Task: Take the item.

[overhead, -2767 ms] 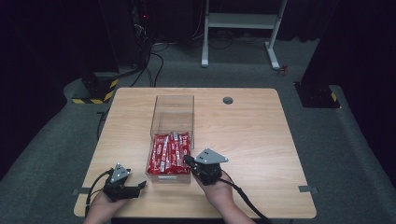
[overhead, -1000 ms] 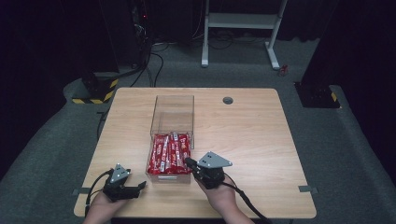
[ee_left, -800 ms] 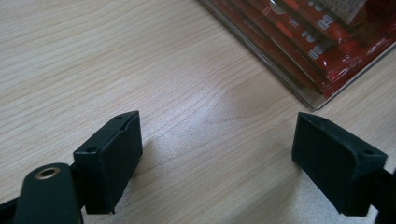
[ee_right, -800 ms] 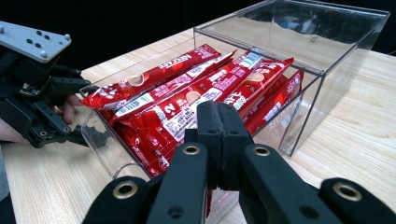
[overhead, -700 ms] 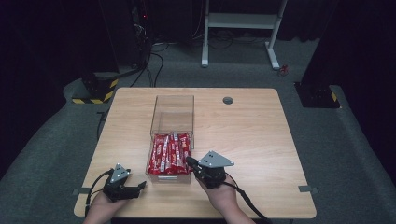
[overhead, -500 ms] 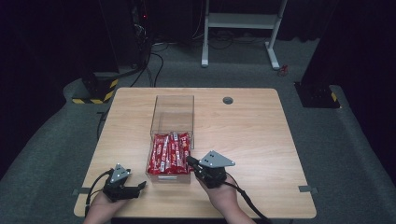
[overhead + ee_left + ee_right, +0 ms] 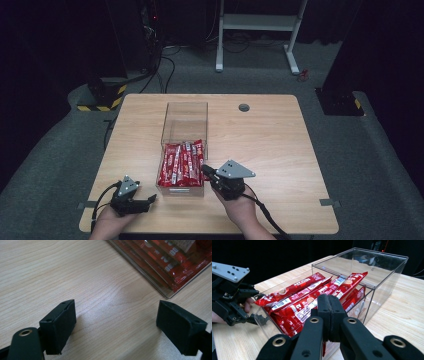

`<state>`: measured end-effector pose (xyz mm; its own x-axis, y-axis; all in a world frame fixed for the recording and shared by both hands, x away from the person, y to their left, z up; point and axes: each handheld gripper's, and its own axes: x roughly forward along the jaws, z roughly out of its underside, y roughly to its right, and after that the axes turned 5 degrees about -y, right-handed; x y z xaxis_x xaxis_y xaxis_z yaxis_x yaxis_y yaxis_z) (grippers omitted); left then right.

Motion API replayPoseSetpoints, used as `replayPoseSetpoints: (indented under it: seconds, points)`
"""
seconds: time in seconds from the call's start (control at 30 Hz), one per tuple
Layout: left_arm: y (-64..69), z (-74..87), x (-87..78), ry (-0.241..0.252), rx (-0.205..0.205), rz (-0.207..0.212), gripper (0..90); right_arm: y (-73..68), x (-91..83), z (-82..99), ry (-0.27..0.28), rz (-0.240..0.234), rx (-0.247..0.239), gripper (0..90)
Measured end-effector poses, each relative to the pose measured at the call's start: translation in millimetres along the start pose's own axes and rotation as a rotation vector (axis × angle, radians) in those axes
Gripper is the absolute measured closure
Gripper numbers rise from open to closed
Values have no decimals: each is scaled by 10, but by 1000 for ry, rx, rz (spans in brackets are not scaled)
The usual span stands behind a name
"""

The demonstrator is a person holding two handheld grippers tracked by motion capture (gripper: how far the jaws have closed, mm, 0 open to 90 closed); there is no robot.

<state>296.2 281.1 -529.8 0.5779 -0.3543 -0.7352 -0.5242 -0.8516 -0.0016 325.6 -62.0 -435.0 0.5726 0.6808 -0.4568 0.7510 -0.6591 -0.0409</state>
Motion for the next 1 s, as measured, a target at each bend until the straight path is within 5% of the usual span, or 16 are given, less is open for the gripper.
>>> replayPoseSetpoints:
  seconds: [1.0]
  points:
    - [0,1,-1,0,1,0,165,350,-105,16,24,100,60,900]
